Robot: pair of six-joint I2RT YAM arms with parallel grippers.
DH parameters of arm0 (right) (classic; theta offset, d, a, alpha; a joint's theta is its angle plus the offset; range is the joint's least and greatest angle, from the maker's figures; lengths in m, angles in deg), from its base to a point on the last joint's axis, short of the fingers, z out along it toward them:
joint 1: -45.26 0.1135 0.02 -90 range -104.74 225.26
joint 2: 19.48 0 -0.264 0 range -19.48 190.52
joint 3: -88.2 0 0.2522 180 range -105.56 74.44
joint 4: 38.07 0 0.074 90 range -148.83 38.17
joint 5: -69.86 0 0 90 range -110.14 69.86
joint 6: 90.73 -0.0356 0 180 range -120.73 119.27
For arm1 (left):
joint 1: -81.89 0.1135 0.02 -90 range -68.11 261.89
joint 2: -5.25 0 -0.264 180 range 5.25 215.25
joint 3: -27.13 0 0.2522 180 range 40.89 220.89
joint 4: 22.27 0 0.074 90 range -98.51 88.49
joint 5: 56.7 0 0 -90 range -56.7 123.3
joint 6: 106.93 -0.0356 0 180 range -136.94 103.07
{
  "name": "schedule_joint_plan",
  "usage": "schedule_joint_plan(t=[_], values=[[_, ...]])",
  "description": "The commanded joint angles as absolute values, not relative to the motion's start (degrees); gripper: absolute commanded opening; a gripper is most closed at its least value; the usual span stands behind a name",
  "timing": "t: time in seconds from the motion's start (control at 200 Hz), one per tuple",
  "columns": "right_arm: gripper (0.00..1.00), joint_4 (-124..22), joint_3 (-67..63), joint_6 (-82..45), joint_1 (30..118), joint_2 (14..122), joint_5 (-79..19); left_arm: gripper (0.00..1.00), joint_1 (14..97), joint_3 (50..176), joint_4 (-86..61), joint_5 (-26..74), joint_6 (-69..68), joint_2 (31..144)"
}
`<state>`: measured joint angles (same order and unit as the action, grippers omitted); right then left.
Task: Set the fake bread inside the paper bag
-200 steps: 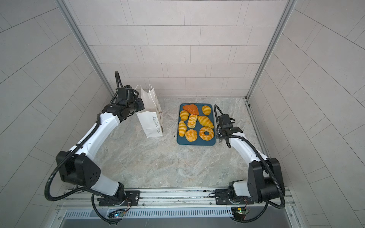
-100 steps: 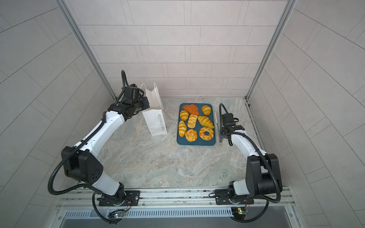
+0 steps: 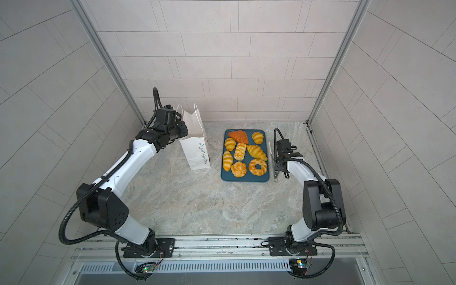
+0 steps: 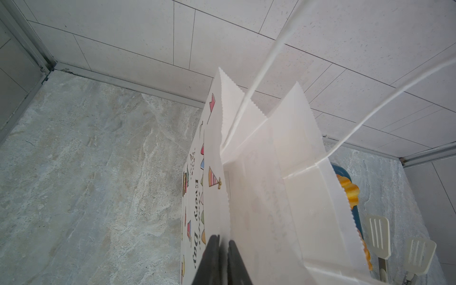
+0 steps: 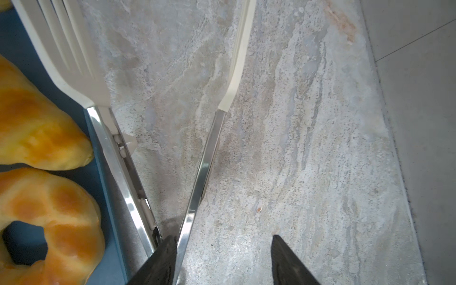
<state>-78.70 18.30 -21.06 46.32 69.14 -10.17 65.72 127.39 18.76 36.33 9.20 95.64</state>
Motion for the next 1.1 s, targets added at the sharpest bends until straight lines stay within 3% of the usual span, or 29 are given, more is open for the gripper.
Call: schedule_joint_plan(t=[0.0, 0.22, 0.515, 0.731, 0.931, 1.096], values=[[0.62, -78.55, 16.89, -22.26, 46.14, 69.97, -9.89, 0.18, 65.61, 125.93, 18.45, 38.08, 9.35, 92.62], [0.6, -77.94, 16.21, -22.91, 46.09, 72.07, -10.11, 0.44, 65.58, 123.76, 17.8, 39.15, 8.92, 89.31], [0.5, -76.4, 13.71, -24.44, 45.17, 77.12, -10.24, 0.69, 64.26, 119.99, 17.7, 43.23, 4.82, 82.84], [0.47, -77.0, 9.81, -24.36, 44.56, 81.45, -10.84, 0.72, 60.23, 117.17, 17.7, 49.01, 1.55, 78.65], [0.31, -79.4, 5.53, -25.17, 43.76, 85.39, -12.47, 0.72, 58.17, 115.69, 17.24, 52.19, -1.62, 75.95], [0.28, -82.32, 3.51, -25.61, 43.01, 88.48, -13.19, 0.72, 58.08, 115.29, 17.02, 53.13, -2.1, 73.77]])
